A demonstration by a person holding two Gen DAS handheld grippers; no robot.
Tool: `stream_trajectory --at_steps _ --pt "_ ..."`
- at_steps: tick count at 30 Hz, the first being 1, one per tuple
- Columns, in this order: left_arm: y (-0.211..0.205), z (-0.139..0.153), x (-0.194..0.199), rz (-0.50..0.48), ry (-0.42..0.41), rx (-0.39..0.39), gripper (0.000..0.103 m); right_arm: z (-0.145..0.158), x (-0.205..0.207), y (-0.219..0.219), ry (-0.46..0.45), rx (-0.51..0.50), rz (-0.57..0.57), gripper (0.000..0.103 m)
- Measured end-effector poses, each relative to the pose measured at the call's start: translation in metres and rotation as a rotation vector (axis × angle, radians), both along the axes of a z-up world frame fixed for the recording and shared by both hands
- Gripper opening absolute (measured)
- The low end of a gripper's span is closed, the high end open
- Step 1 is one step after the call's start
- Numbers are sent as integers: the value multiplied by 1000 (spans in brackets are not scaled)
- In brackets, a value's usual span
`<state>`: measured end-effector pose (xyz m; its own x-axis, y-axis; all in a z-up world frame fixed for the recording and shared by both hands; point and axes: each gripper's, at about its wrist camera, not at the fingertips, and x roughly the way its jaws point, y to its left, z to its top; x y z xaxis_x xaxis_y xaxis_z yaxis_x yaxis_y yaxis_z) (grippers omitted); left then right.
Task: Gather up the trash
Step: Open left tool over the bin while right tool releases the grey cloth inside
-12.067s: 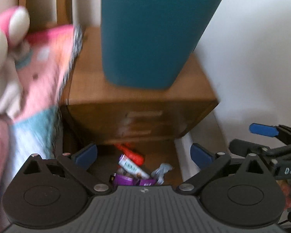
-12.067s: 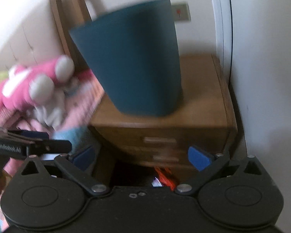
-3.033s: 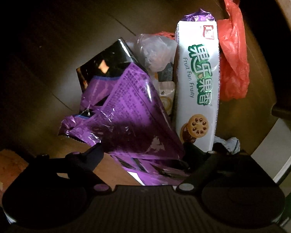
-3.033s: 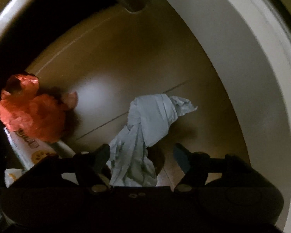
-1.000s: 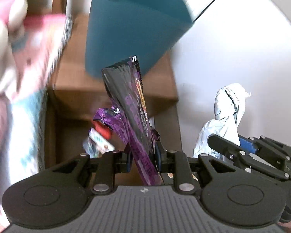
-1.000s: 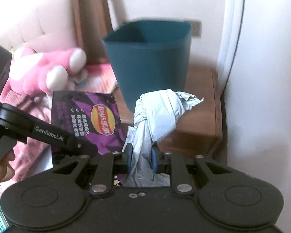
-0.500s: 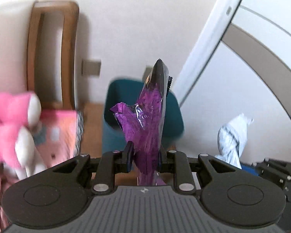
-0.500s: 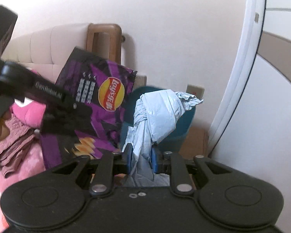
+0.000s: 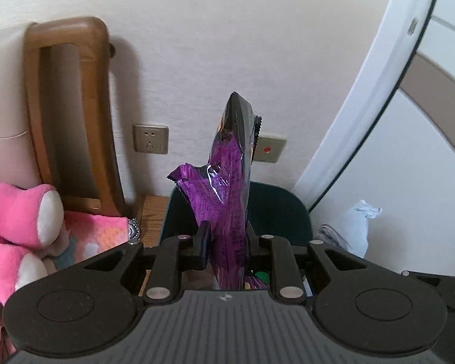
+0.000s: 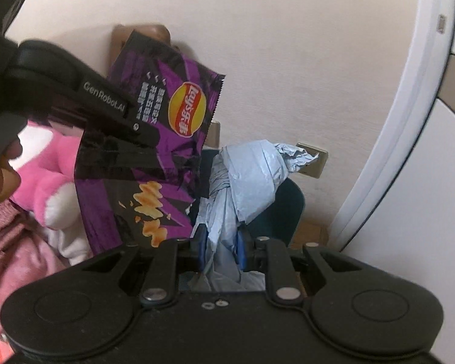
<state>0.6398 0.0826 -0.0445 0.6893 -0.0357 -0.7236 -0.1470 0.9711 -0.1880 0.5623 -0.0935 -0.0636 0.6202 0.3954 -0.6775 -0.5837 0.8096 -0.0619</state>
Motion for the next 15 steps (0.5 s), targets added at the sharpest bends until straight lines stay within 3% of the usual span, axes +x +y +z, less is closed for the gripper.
stream_trajectory --at_steps 5,15 --pt "-13 -33 42 3 80 49 20 -31 50 1 75 -36 46 19" --pt "-18 -91 80 38 259 43 20 -80 92 16 206 -103 131 23"
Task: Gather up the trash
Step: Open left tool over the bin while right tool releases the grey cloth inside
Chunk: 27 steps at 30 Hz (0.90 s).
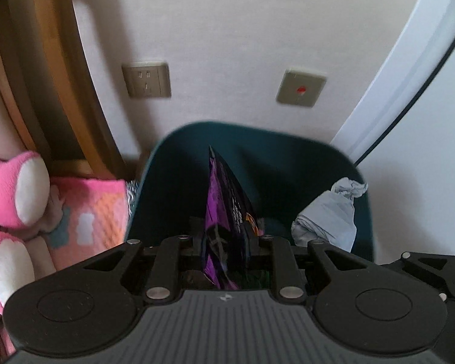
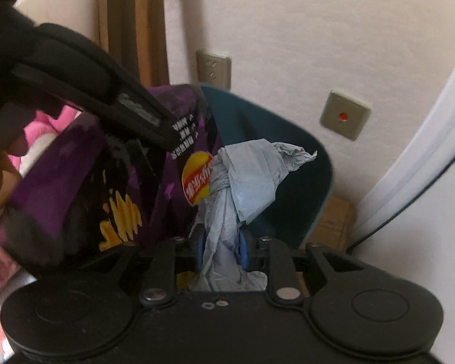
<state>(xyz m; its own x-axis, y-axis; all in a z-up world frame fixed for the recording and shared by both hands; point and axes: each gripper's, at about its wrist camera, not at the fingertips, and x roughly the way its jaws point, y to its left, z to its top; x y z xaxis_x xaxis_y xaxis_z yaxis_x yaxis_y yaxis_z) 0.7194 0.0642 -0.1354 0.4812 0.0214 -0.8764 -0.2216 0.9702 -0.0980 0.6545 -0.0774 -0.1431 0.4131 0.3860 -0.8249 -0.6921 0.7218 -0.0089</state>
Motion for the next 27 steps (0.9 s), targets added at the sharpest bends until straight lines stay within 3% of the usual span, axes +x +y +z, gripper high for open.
stream_trajectory --at_steps 9,12,14,15,27 --pt "11 -24 19 43 89 0 25 -18 21 -3 67 -56 47 29" --pt "14 -27 20 48 92 -1 37 -20 27 2 62 -66 57 35" --pt "16 -25 18 46 79 -8 62 -21 29 2 65 -63 63 38" --pt "16 -23 17 47 66 -5 64 -21 32 2 65 -60 63 42" --pt "19 17 -29 -16 -69 -6 65 12 3 -6 14 3 36 57"
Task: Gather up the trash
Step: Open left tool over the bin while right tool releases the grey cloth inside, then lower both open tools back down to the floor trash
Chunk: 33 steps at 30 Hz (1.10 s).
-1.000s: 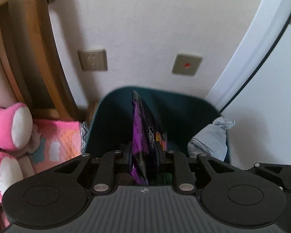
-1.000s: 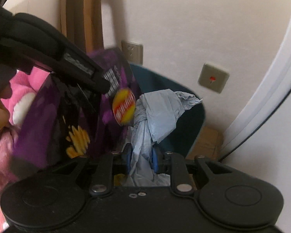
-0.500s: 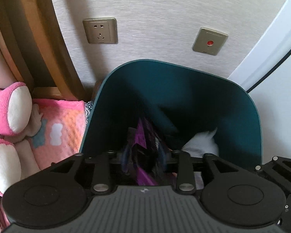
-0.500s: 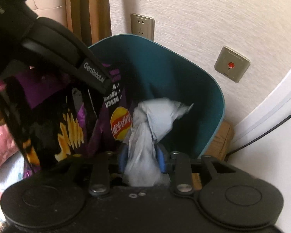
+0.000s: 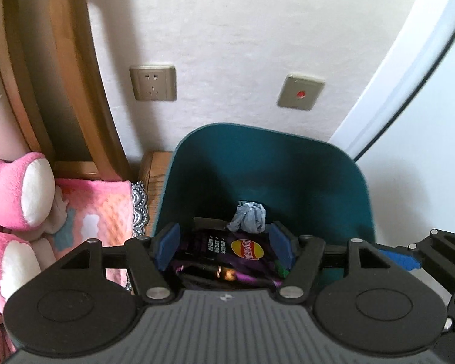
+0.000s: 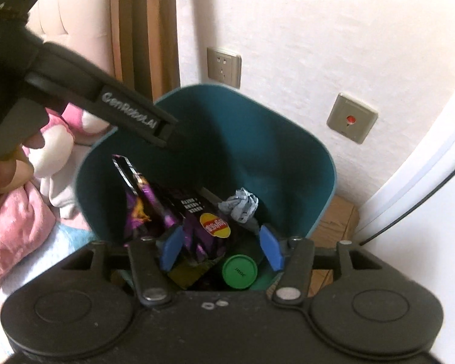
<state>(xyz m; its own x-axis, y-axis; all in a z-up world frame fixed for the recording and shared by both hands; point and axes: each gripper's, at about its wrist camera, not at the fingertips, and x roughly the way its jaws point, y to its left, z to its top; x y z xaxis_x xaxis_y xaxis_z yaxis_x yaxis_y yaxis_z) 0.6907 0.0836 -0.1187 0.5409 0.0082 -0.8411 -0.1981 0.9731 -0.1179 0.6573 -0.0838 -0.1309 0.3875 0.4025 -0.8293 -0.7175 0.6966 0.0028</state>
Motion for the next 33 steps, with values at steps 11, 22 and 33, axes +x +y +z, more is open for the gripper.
stream_trajectory --at_steps 11,22,33 --pt "-1 49 -89 -96 -106 -4 65 44 -63 -12 -56 102 -102 61" --pt "-6 65 -176 -211 -162 -3 65 71 -150 -17 -105 192 -202 63" --pt "-14 33 -233 -254 -139 18 80 53 -207 -25 -66 247 -265 77"
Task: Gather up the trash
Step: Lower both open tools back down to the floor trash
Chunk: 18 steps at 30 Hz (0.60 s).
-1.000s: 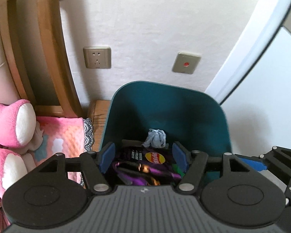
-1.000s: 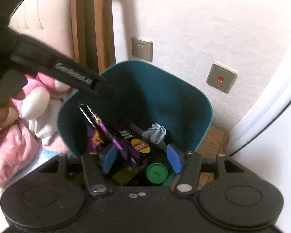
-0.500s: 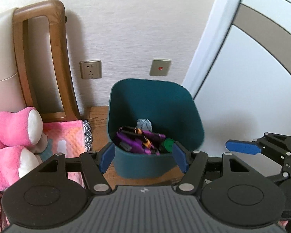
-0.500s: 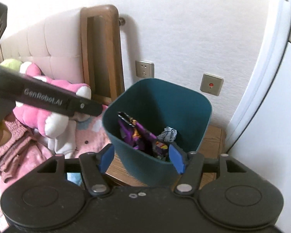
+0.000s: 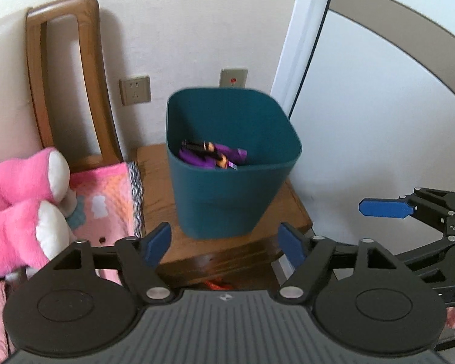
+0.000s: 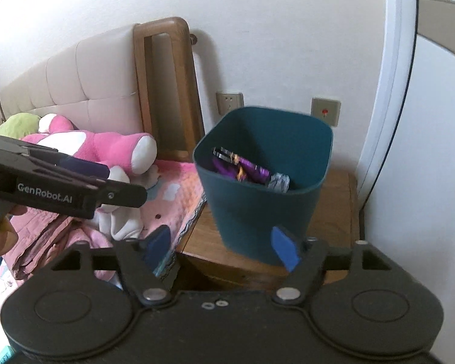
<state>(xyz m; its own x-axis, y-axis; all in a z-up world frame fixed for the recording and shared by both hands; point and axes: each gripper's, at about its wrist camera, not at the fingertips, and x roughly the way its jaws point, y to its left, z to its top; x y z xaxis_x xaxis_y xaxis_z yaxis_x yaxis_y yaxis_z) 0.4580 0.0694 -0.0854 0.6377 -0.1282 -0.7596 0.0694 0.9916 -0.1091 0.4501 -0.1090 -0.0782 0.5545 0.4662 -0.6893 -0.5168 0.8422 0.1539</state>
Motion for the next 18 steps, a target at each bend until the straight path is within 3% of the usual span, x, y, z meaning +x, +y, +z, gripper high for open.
stream_trajectory --at_steps 9,12,18 --pt "-13 -82 3 17 124 -41 81 -71 0 -11 87 -19 31 90" --pt "-16 -121 8 42 178 -78 83 -103 4 -16 122 -29 55 95" --pt "-20 -225 23 129 288 -142 85 -184 18 -27 204 -79 94 96"
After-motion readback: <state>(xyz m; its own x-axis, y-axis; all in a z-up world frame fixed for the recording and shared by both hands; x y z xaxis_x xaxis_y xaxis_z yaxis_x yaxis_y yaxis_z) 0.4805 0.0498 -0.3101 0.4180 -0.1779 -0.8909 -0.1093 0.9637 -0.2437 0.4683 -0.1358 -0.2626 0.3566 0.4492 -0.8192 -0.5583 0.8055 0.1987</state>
